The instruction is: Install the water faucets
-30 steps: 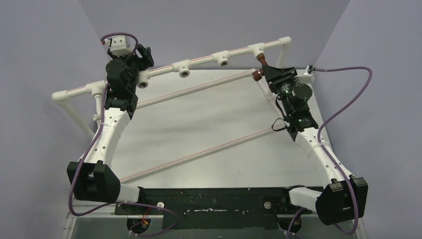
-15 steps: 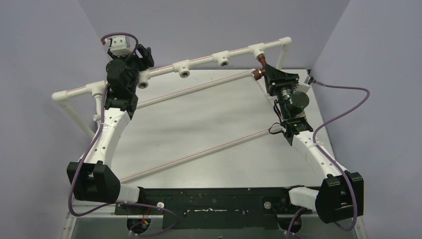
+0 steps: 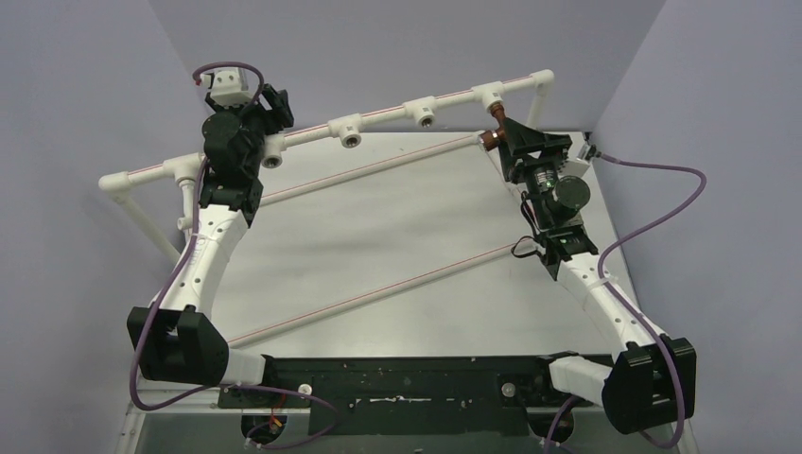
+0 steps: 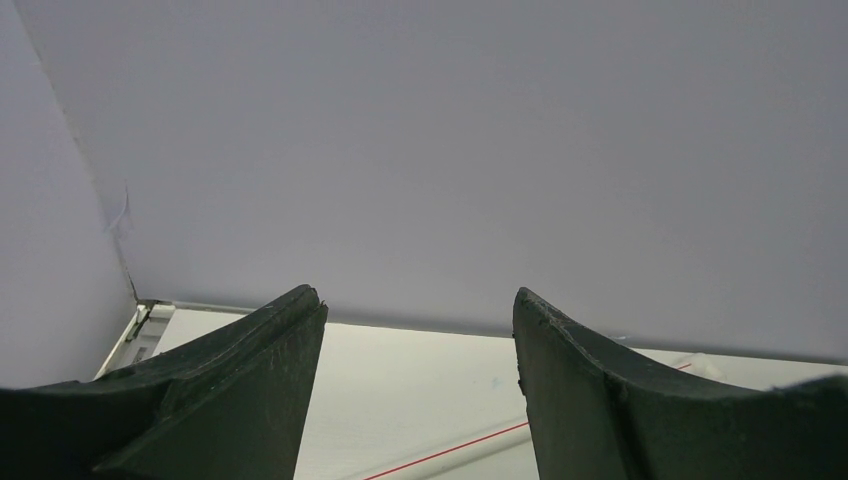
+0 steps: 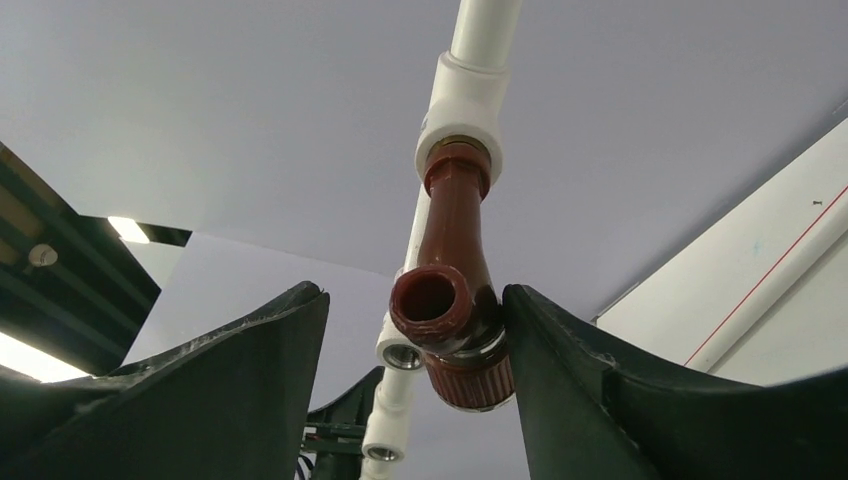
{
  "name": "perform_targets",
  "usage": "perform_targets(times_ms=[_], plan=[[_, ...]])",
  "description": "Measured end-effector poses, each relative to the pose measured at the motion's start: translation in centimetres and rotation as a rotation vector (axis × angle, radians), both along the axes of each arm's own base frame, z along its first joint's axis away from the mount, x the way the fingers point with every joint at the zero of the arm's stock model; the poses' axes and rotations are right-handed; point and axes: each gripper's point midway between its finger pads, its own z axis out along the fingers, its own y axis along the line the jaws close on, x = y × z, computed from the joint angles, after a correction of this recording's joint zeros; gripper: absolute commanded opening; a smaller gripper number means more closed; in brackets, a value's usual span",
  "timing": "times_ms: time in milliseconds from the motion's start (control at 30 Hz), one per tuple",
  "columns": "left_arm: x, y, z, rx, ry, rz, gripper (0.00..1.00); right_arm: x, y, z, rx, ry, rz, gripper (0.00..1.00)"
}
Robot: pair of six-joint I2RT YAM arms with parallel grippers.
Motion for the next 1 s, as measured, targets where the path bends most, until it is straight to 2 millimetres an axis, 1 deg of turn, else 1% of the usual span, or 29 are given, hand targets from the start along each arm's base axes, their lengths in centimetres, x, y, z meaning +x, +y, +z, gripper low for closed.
perform_targets(times_ms=[133, 333, 433, 533, 667, 733, 867, 1000], plan=[[0.0, 0.0, 0.0, 0.0, 0.0, 0.0, 0.66, -0.3, 0.1, 0.3, -0.036, 0.001, -0.001, 0.74], [0.0, 0.0, 0.0, 0.0, 0.0, 0.0, 0.66, -1.5, 0.2, 0.8, -0.133, 0.01, -0.002, 0.76], [0.0, -0.1, 0.0, 0.0, 0.0, -0.001, 0.66, -2.7, 0.6, 1.7, -0.191, -0.007, 0.015, 0.76], [0.0, -0.1, 0.0, -0.001, 0.0, -0.001, 0.66, -3.6, 0.8, 3.3, -0.252, -0.041, 0.019, 0.76], [0.0, -0.1, 0.0, -0.001, 0.0, 0.0, 0.66, -4.3, 0.7, 4.6, -0.344, -0.069, 0.01, 0.76], [0.0, -0.1, 0.0, -0.001, 0.0, 0.0, 0.66, -4.4, 0.6, 5.0, -0.401, -0.072, 0.003, 0.75], [0.0, -0.1, 0.0, -0.001, 0.001, 0.0, 0.66, -4.6, 0.4, 4.9, -0.545, -0.082, -0.004, 0.75], [0.0, -0.2, 0.0, -0.001, 0.001, 0.0, 0.66, -5.1, 0.5, 5.4, -0.762, -0.141, 0.004, 0.75]])
